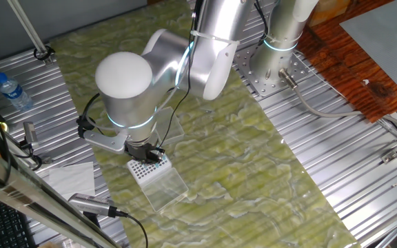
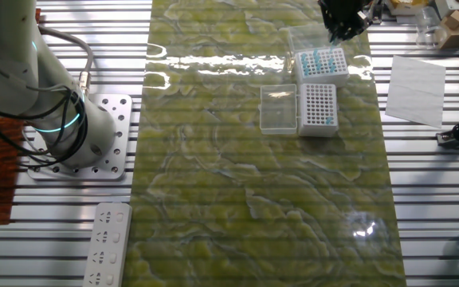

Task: Transfer all medium pipette tips from one holder to another

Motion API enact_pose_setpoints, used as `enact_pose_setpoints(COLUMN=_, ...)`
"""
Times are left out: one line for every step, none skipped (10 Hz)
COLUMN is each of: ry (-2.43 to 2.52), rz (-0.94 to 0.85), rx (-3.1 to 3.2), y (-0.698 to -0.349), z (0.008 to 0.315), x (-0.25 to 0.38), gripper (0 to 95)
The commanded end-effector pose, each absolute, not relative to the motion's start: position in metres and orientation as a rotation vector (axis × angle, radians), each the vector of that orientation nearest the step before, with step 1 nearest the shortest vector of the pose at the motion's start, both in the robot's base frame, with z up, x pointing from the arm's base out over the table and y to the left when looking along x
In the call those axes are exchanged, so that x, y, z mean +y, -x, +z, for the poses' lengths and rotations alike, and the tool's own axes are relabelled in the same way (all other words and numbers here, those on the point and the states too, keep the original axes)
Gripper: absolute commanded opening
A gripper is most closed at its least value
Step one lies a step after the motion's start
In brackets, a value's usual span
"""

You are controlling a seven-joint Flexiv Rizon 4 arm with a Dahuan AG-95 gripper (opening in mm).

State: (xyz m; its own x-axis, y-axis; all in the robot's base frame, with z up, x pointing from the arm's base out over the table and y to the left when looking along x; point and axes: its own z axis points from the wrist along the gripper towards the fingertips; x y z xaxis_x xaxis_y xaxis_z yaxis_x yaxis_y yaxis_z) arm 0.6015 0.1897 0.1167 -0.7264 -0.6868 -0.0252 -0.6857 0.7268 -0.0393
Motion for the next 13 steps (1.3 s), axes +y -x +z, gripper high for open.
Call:
enact_pose_setpoints(ry=1.171, rz=-0.043, rx=2.872, y=-0.602, z=0.115, x=0.189, gripper=57.0)
enact_pose_setpoints(ry=1.189, rz=-0.045, rx=2.865, y=-0.602, z=0.116, x=0.189, gripper=57.0)
enact_pose_setpoints(ry=1.228, rz=-0.048, rx=2.853, y=-0.601, z=0.117, x=0.182, gripper=57.0)
enact_pose_setpoints(ry=1.251, rz=-0.049, rx=2.844, y=-0.601, z=0.118, x=0.176, gripper=38.0)
enact_pose_setpoints(ry=1.316, rz=-0.042, rx=2.817, y=-0.602, z=0.122, x=0.162, gripper=38.0)
enact_pose_setpoints(ry=1.401, rz=-0.047, rx=2.787, y=-0.602, z=0.128, x=0.14, gripper=38.0)
enact_pose_setpoints(ry=1.41, rz=-0.048, rx=2.784, y=-0.602, z=0.129, x=0.137, gripper=38.0)
enact_pose_setpoints(ry=1.446, rz=-0.046, rx=2.776, y=-0.601, z=0.131, x=0.113, gripper=38.0)
enact_pose_setpoints(ry=1.468, rz=-0.042, rx=2.766, y=-0.6, z=0.13, x=0.101, gripper=38.0)
enact_pose_setpoints(ry=1.503, rz=-0.048, rx=2.75, y=-0.6, z=0.126, x=0.08, gripper=38.0)
enact_pose_setpoints(ry=1.514, rz=-0.047, rx=2.743, y=-0.6, z=0.124, x=0.072, gripper=38.0)
enact_pose_setpoints(ry=1.531, rz=-0.045, rx=2.733, y=-0.599, z=0.119, x=0.058, gripper=38.0)
enact_pose_setpoints(ry=1.539, rz=-0.041, rx=2.726, y=-0.599, z=0.115, x=0.051, gripper=38.0)
